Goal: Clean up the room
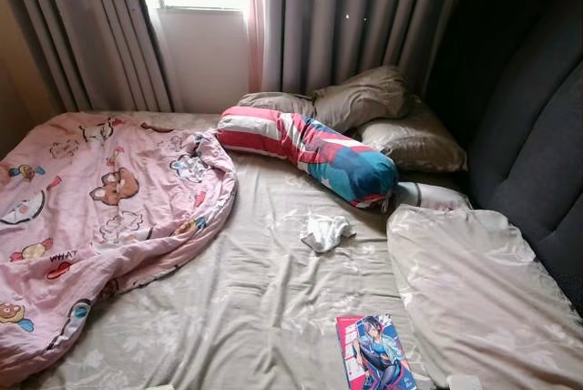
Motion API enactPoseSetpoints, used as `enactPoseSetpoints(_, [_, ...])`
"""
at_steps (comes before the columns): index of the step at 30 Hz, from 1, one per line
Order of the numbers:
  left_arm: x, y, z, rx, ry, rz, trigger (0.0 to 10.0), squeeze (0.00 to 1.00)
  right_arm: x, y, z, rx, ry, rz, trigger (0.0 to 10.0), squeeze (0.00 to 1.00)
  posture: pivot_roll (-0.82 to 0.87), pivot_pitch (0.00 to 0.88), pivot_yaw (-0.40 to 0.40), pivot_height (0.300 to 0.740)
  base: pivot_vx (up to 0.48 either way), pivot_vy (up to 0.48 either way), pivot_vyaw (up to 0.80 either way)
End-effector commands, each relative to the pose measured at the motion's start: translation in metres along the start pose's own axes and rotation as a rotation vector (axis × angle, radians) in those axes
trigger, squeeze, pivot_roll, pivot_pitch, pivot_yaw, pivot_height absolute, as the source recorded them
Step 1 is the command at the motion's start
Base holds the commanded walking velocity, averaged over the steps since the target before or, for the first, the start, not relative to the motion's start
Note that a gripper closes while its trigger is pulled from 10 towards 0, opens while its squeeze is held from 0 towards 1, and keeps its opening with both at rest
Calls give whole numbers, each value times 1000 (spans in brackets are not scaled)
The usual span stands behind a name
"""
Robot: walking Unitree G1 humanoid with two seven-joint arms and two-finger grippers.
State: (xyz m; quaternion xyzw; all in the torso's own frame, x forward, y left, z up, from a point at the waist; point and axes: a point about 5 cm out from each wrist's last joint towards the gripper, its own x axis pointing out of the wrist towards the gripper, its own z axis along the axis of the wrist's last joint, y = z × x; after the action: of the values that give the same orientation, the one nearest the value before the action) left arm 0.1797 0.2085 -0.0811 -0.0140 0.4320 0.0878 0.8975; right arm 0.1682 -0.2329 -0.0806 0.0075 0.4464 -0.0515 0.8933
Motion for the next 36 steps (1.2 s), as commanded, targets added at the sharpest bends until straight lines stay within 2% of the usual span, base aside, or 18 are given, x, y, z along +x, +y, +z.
enactPoseSetpoints(1, [-2,2,-9,48,49,-11,10000,0,-3,-3,-11,-11,14,-15,10000,0,-46,0,-35,740,0,0,0])
enactPoseSetpoints(3, [-2,4,-9,73,49,-21,10000,0,-3,0,-11,-14,1,-4,10000,0,-64,0,-21,740,0,0,0])
enactPoseSetpoints(6, [-1,7,-6,110,45,-22,10000,0,-3,4,-10,29,-13,-8,10000,0,-68,0,-19,740,0,0,0])
enactPoseSetpoints(8, [0,16,0,120,35,-3,10000,0,-2,13,-14,47,-3,3,10000,0,-48,0,-19,740,0,0,0])
enactPoseSetpoints(12, [1,27,12,108,6,35,10000,0,-3,28,-25,93,27,30,10000,0,-34,0,-2,740,0,0,0])
enactPoseSetpoints(17, [1,44,25,90,-19,72,10000,0,-5,42,-33,94,43,53,10000,0,-6,0,41,740,0,0,0])
enactPoseSetpoints(23, [-1,55,21,94,1,76,10000,0,-6,33,-33,97,26,37,10000,0,10,0,33,740,0,131,267])
enactPoseSetpoints(28, [-3,68,22,90,10,100,10000,0,-7,39,-39,87,53,63,10000,0,50,0,21,740,0,283,773])
enactPoseSetpoints(30, [-5,75,23,91,11,112,10000,0,-7,42,-41,80,58,72,10000,0,62,0,20,740,0,285,0])
enactPoseSetpoints(33, [-5,77,24,93,10,114,10000,0,-7,42,-41,86,58,72,10000,0,62,0,20,740,0,286,0])
enactPoseSetpoints(36, [-8,88,26,90,8,136,10000,0,-9,44,-44,66,64,90,10000,0,77,0,14,740,0,286,0])
